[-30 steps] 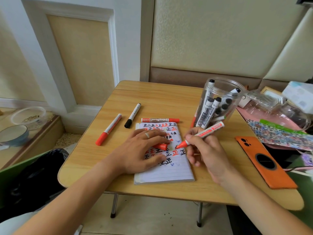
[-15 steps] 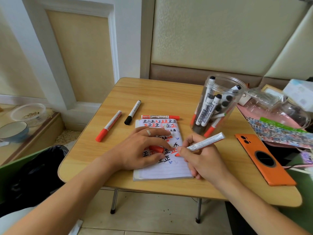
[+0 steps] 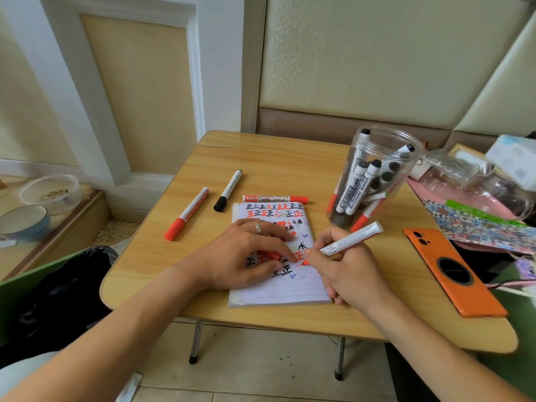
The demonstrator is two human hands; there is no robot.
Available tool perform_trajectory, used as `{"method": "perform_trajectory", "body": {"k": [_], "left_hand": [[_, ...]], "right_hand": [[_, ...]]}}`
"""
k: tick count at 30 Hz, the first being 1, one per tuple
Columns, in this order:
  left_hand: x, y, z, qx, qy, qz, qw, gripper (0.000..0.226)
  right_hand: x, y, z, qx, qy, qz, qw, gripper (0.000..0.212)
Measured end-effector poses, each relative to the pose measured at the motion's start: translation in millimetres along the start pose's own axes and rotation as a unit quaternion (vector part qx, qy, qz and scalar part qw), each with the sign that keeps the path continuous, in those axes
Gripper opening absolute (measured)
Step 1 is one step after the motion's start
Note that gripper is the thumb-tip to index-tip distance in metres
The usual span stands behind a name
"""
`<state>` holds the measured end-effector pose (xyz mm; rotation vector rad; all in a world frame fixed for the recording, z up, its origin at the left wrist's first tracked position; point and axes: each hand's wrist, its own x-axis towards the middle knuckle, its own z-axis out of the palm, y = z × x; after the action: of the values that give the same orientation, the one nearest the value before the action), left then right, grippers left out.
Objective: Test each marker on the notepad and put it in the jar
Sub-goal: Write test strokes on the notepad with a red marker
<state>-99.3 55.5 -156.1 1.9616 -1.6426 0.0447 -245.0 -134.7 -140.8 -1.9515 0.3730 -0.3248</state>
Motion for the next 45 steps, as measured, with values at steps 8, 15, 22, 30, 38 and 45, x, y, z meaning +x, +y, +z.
{"method": "perform_trajectory", "body": {"k": [8, 15, 22, 30, 38, 45], "left_hand": [[0.5, -1.1, 0.6, 0.003, -0.005, -0.005, 1.0, 0.027], [0.5, -2.6, 2.5, -0.001, 0.001, -0.004, 1.0, 0.028], [0.9, -3.6, 2.1, -0.003, -0.005, -0.004, 1.0, 0.028], [1.4, -3.6, 1.5, -0.006, -0.007, -0.003, 1.0, 0.027], [1.8, -2.8, 1.4, -0.005, -0.006, -0.008, 1.0, 0.028], [1.4, -0.9, 0.4, -0.002, 0.0, -0.006, 1.0, 0.027]], "right_hand": [[-3.8, -2.2, 0.1, 0.013, -0.015, -0.012, 1.0, 0.022], [-2.2, 0.0, 0.9, 0.003, -0.014, -0.008, 1.0, 0.021], [-2.0, -0.9, -0.4, 0.014, -0.01, 0.001, 1.0, 0.019], [-3.0, -2.2, -0.9, 0.021, -0.015, -0.015, 1.0, 0.019], [-4.9, -4.7, -0.1, 0.027, -0.041, -0.034, 0.998, 0.022], [-7.3, -7.5, -2.0, 0.033, -0.068, -0.046, 0.996, 0.022]]}}
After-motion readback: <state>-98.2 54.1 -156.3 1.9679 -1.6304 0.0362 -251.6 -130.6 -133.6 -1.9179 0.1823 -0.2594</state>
